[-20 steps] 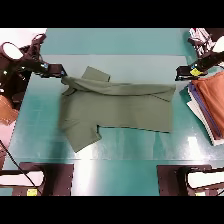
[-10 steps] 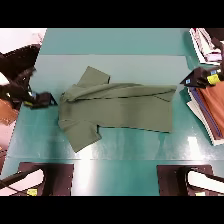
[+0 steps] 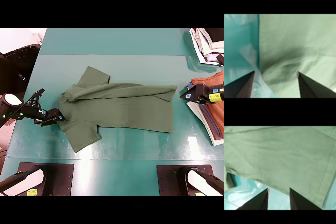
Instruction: Fold the shirts.
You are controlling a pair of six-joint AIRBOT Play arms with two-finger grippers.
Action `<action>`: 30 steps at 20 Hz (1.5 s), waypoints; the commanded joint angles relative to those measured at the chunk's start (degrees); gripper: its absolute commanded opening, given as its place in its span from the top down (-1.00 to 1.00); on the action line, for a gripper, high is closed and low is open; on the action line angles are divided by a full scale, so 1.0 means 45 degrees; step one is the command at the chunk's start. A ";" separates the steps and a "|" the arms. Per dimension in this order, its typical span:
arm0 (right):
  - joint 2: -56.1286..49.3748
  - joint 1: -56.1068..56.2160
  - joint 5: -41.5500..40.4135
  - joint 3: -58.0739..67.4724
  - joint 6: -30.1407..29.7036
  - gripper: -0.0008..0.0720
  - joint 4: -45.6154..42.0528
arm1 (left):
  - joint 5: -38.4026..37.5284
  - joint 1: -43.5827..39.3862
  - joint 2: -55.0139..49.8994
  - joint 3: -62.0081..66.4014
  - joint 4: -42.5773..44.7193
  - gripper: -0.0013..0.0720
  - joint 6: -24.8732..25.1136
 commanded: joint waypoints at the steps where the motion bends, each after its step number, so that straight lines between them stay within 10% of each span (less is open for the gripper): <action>1: 0.0685 -0.0010 -0.0199 -0.0534 -0.0019 0.17 0.0053 | 0.0563 -0.0005 0.0019 -0.0389 -0.0855 -0.67 0.0107; 8: 0.1093 -0.0010 -0.0165 -0.0534 -0.0015 0.17 0.0010 | 0.0238 -0.0005 0.0015 -0.0452 -0.1239 -0.64 0.0563; 10: 0.1088 -0.0015 -0.0170 -0.0534 -0.0015 0.17 -0.0068 | 0.0432 -0.0005 0.0015 -0.0437 -0.1268 0.73 0.0563; 11: 0.1088 -0.0015 -0.0121 -0.0539 -0.0015 0.17 -0.0102 | 0.0534 -0.0005 0.0015 -0.0369 -0.1273 0.87 0.0544; 17: 0.1462 -0.2225 0.0695 -0.2429 0.0369 0.16 -0.0933 | -0.0481 -0.0005 0.0068 0.0928 -0.1190 0.90 0.0792; 19: 0.1622 -0.3483 0.0452 -0.4124 0.0369 -0.34 -0.1583 | -0.0520 -0.0005 0.0068 0.1073 -0.1268 0.90 0.0855; 30: -0.1763 -0.1972 -0.3240 -0.7038 -0.0306 -0.14 0.0146 | 0.0039 -0.0005 0.0068 0.1069 -0.1268 0.90 0.0855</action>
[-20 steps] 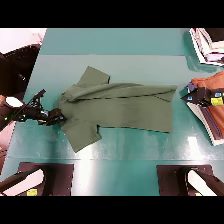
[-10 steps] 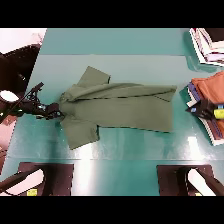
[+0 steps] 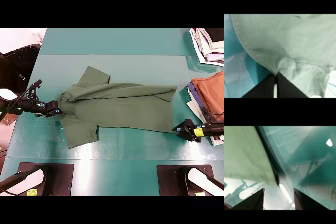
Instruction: Fold the shirts.
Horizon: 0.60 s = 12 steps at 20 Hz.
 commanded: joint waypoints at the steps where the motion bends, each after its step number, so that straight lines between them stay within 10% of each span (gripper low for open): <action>1: -0.1035 0.1637 -0.1409 0.0335 -0.0170 -0.10 0.0515 | 0.0083 0.0005 0.0010 0.0015 0.0000 0.90 0.0010; 5: -0.1413 0.3366 -0.1462 0.1613 -0.0180 0.93 0.0510 | -0.0437 0.0005 0.0175 0.0029 0.0044 0.90 0.0005; 12: 0.2089 0.4002 -0.1307 0.5926 -0.0175 0.93 0.0272 | -0.0811 0.0005 0.4119 0.3638 0.0539 0.90 -0.0787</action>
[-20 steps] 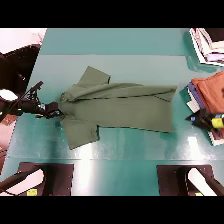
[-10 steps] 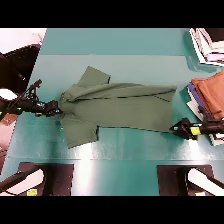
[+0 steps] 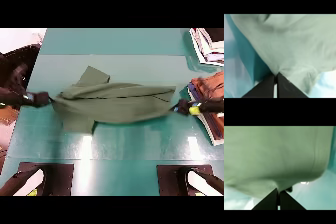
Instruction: Fold the shirts.
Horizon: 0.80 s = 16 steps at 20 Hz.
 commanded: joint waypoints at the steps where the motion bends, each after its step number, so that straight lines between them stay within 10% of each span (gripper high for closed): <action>1: 0.1923 0.0083 -0.0194 0.3007 0.0010 0.93 -0.0117 | -0.0267 0.0005 0.1778 0.3113 0.0151 0.90 -0.0549; 9: 0.4449 -0.3041 0.0165 1.0375 0.0010 0.94 -0.0121 | -0.0529 0.0005 0.2501 1.3454 -0.0058 0.90 -0.1841; 16: 0.3206 -0.4852 0.2307 1.4256 0.0359 0.94 -0.0097 | 0.0520 0.0005 0.2302 1.5285 -0.0330 0.91 -0.2118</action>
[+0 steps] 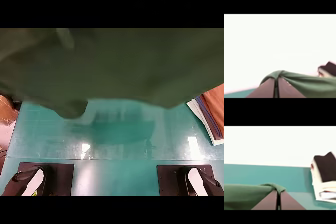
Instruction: Fold the shirts.
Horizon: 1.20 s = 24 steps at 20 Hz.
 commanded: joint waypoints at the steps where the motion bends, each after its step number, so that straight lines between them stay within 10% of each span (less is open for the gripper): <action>1: -0.1137 -0.0170 0.1447 0.1953 0.0476 0.94 -0.0015 | 0.0155 0.0005 -0.0282 -0.0155 -0.0039 0.91 -0.0141; 13: -0.8510 0.4269 0.3453 -0.2113 0.1379 0.94 -0.4070 | -0.2545 -0.0525 -0.7664 -0.6766 0.0165 0.90 0.0204; 24: -1.3051 0.4770 0.1214 0.1817 0.1472 0.94 -0.3929 | 0.2346 -0.2137 -1.1273 -0.4979 0.1049 0.90 0.0991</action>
